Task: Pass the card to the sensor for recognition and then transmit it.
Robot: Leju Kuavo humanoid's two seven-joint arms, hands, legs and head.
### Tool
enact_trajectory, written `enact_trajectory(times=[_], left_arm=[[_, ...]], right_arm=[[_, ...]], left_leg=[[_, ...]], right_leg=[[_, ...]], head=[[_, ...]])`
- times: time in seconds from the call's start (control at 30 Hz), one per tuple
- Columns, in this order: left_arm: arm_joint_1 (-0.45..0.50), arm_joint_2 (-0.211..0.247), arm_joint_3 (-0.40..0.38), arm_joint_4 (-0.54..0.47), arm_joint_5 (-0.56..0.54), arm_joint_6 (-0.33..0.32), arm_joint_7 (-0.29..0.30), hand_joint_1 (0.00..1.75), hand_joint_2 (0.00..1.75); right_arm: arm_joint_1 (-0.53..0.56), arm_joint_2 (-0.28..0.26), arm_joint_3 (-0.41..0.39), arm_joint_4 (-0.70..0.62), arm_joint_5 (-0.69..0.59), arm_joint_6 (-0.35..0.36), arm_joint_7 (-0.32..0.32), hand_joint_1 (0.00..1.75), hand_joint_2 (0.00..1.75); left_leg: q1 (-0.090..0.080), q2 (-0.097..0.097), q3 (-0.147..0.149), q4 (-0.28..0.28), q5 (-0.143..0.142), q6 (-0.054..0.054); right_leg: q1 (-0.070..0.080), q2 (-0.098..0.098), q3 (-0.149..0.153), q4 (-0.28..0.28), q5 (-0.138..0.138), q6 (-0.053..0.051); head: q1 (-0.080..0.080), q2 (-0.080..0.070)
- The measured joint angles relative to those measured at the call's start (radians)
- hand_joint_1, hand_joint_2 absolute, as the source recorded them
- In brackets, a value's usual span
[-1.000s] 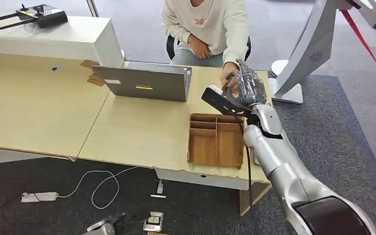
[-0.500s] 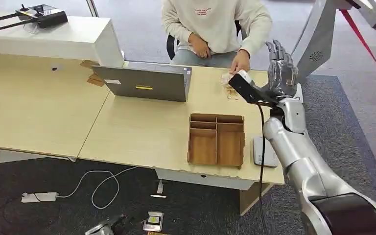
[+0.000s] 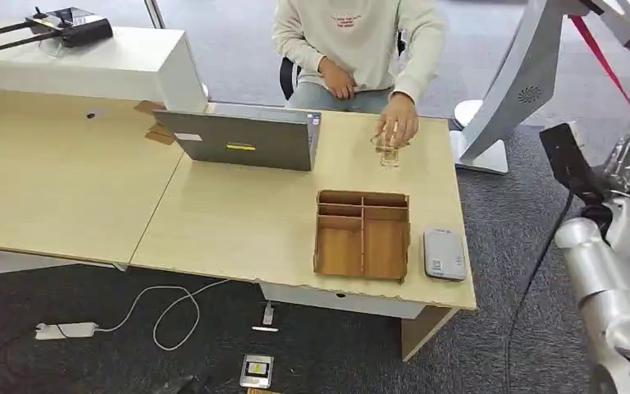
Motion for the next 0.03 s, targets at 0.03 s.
enact_trajectory(times=[0.03], left_arm=[[0.003, 0.002, 0.004, 0.000, 0.011, 0.007, -0.002, 0.00, 0.00]], right_arm=[[0.018, -0.018, -0.013, 0.008, 0.003, 0.000, 0.024, 0.00, 1.75]], left_leg=[[0.000, 0.000, 0.000, 0.000, 0.000, 0.000]], right_leg=[[-0.001, 0.000, 0.000, 0.000, 0.000, 0.000]], head=[[0.000, 0.000]])
